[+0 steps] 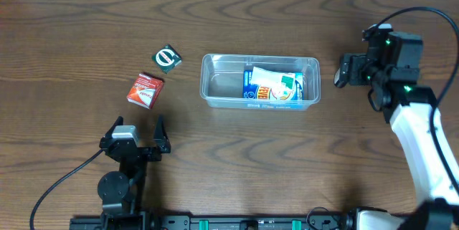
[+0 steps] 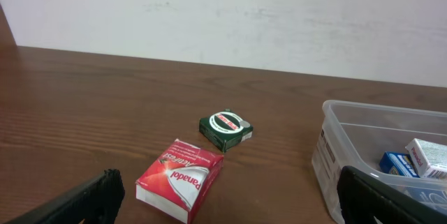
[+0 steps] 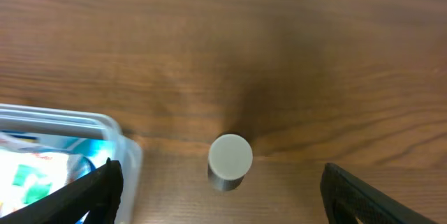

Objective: Pack container
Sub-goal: 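Move right gripper to the dark bottle and grasp its white cap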

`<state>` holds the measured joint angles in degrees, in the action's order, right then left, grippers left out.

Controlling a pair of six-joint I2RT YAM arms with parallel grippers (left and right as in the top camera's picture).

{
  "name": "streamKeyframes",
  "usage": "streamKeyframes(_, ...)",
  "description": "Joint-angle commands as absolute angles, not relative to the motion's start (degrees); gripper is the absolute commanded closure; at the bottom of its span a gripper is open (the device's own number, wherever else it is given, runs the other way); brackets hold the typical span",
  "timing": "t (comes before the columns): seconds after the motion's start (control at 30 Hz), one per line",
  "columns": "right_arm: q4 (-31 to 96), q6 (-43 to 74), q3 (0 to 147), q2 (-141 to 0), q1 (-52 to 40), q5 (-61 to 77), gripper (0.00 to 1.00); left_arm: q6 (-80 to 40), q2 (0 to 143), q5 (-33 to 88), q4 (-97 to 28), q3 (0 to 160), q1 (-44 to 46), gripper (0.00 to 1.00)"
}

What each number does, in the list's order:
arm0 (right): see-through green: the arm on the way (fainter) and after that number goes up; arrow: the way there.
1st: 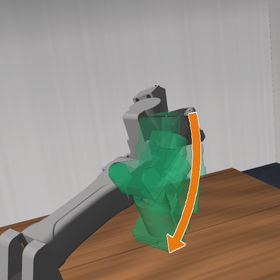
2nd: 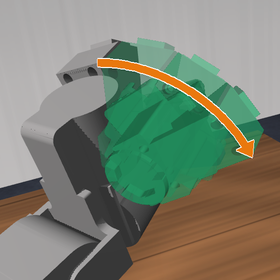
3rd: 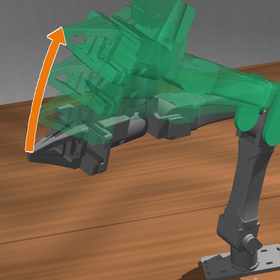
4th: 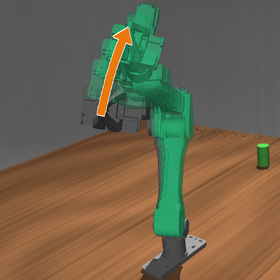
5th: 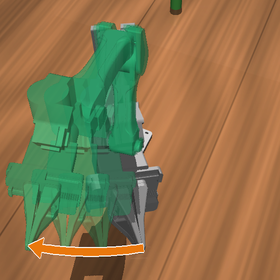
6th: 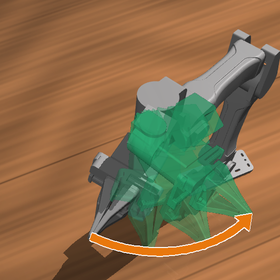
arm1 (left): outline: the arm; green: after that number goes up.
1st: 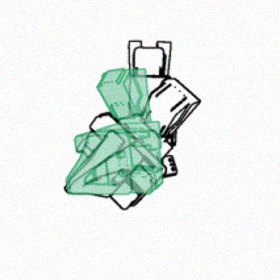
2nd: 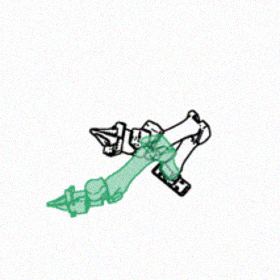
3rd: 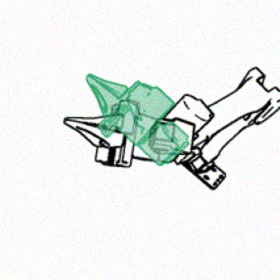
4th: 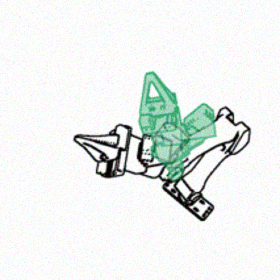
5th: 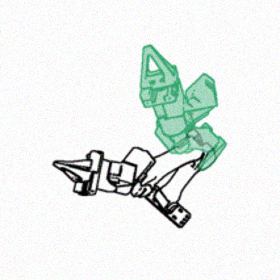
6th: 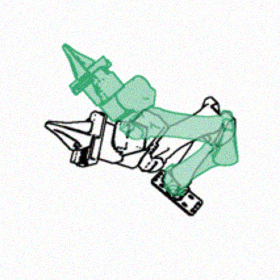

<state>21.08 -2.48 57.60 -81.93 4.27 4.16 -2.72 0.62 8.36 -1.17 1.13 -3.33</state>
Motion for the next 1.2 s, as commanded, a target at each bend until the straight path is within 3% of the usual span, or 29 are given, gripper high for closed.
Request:
streamKeyframes(0.0,19.6,-1.3,58.6,-85.0,5.0,3.2,0.13,-2.2,0.3,8.8,-3.2,0.2,-3.6,0.02)
streamKeyframes(0.8,15.4,-1.3,58.6,-93.7,7.3,3.2,0.31,-2.2,0.3,8.8,-3.2,0.2,-3.6,0.02)
streamKeyframes(1.17,14.9,-1.3,58.6,-95.0,7.2,5.0,0.55,-2.2,0.3,8.8,-3.2,0.2,-3.6,0.02)
